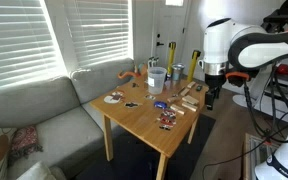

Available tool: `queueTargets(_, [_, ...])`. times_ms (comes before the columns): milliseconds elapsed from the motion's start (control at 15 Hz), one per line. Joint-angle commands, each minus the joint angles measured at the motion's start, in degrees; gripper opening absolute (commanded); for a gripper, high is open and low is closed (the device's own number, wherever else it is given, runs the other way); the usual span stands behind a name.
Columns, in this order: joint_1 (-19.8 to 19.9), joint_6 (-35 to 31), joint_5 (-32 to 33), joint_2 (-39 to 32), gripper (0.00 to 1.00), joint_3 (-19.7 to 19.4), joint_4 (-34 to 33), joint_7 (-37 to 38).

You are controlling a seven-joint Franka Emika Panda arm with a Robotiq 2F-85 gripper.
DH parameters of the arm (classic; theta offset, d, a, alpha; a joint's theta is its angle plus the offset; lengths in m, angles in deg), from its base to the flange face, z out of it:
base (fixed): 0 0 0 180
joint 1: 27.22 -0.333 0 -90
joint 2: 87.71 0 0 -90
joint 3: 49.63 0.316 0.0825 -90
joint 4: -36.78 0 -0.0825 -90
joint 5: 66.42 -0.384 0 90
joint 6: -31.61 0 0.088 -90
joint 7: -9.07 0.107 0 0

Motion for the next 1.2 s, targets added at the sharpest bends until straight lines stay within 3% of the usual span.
queueTargets(0, [-0.73,0.12,0.27,-0.07,1.0,-0.63,-0.08,0.28])
queueTargets(667, [-0.73,0.12,0.27,-0.07,1.0,-0.63,-0.08,0.28])
queueTargets(1133, [-6.46,-6.3,6.3,-7.45,1.0,0.58,-3.9,-14.6])
